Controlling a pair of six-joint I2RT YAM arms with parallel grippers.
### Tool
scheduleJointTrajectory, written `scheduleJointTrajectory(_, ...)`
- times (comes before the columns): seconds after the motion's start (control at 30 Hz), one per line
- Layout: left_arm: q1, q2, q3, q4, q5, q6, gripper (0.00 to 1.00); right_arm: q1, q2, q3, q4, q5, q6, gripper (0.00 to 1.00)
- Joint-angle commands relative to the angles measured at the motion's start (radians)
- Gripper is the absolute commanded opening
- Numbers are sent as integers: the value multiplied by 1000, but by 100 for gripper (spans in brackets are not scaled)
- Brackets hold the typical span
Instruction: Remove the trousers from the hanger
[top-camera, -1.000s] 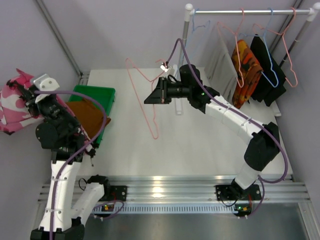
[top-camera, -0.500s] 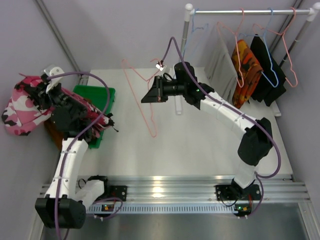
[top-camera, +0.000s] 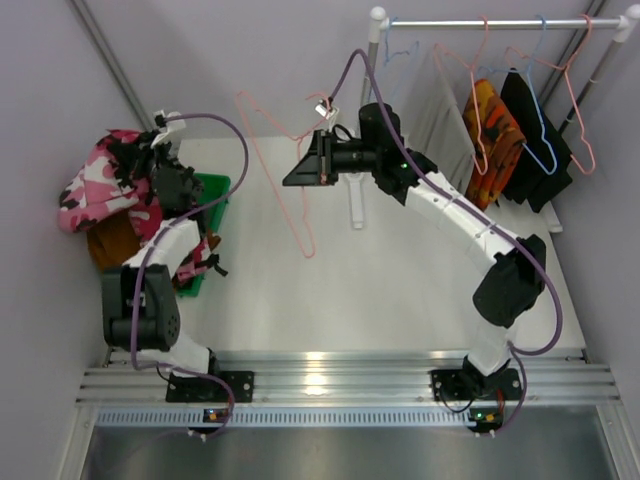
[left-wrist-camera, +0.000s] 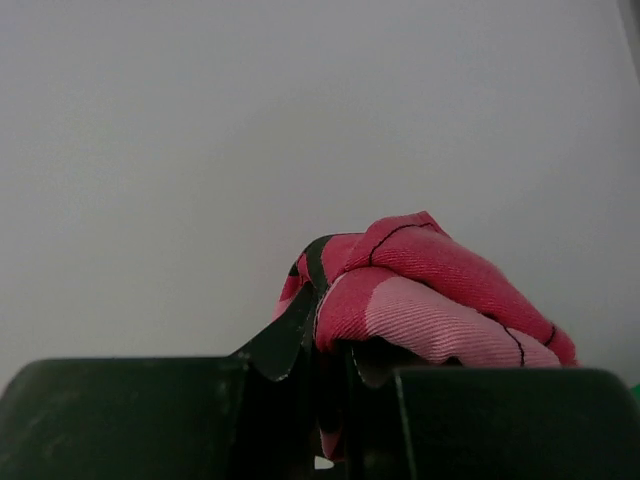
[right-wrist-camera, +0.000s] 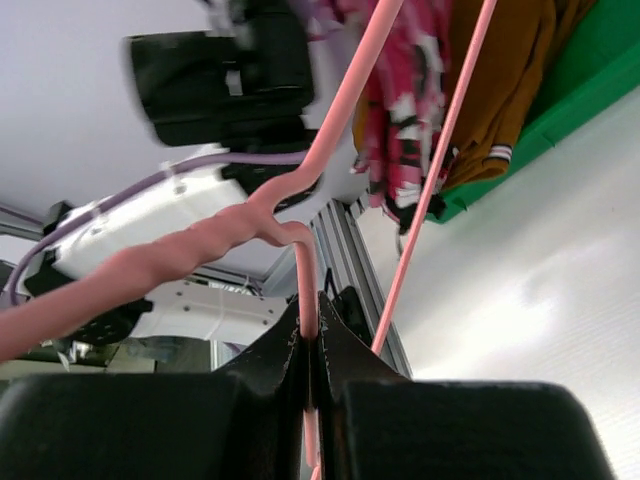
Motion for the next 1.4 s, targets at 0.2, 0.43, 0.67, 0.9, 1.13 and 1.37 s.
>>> scheduleJointTrajectory(0.2, 12, 391, 152, 245, 120, -112, 0, -65, -56, 88, 3, -103, -34, 0)
scheduleJointTrajectory(0.43, -28, 226, -6, -319, 193, -620, 0, -76, -174, 62, -82, -108, -154, 0)
scheduleJointTrajectory(0.67, -26, 101, 6, -891, 442, -999, 37, -98, -251, 42, -85, -112, -159, 0)
scheduleJointTrajectory(0.9, -3, 17, 90, -1151, 576, -1130, 99, -125, -350, 21, -138, -106, -197, 0)
scheduleJointTrajectory(1.13, 24, -300, 182, -1378, 822, -1117, 99, -248, -594, -247, -131, -103, -189, 0)
scheduleJointTrajectory(1.37, 24, -445, 262, -1632, 1036, -1128, 99, -420, -881, -378, -302, -66, -315, 0)
